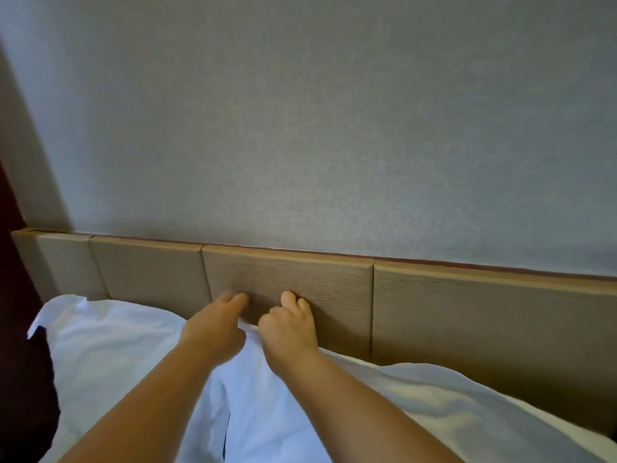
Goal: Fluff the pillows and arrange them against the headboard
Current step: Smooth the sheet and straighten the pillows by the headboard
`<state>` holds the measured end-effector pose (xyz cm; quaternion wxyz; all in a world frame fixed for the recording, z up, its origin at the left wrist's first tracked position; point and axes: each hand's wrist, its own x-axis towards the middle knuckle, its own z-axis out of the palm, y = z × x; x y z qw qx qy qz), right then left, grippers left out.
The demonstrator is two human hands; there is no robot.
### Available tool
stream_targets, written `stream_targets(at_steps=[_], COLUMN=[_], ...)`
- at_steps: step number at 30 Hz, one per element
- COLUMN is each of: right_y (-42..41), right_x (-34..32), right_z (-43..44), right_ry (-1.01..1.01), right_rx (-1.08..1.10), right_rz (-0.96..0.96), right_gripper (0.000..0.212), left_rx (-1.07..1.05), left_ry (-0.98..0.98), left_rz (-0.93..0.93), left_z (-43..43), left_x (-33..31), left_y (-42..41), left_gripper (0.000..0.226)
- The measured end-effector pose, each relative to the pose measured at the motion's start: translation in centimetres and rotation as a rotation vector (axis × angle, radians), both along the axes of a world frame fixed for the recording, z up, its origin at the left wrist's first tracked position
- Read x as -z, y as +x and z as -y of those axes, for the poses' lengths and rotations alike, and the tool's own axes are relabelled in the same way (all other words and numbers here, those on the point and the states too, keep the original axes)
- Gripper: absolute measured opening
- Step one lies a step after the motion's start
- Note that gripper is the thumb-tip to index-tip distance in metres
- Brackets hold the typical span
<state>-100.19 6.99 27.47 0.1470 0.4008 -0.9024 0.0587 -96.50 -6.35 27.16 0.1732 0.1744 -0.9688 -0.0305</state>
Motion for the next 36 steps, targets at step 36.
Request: stream_targets(at_steps=[36], right_y=[-0.9], right_x=[-1.2], right_z=[-16.8], right_ry=[0.002], right_rx=[0.179], right_rz=[0.11], right_gripper=[0.038], left_rx=[-0.06], left_ry=[-0.067], left_rz=[0.04], left_z=[-17.5], left_x=[-1.0], left_y=[-3.0], left_gripper=[0.031])
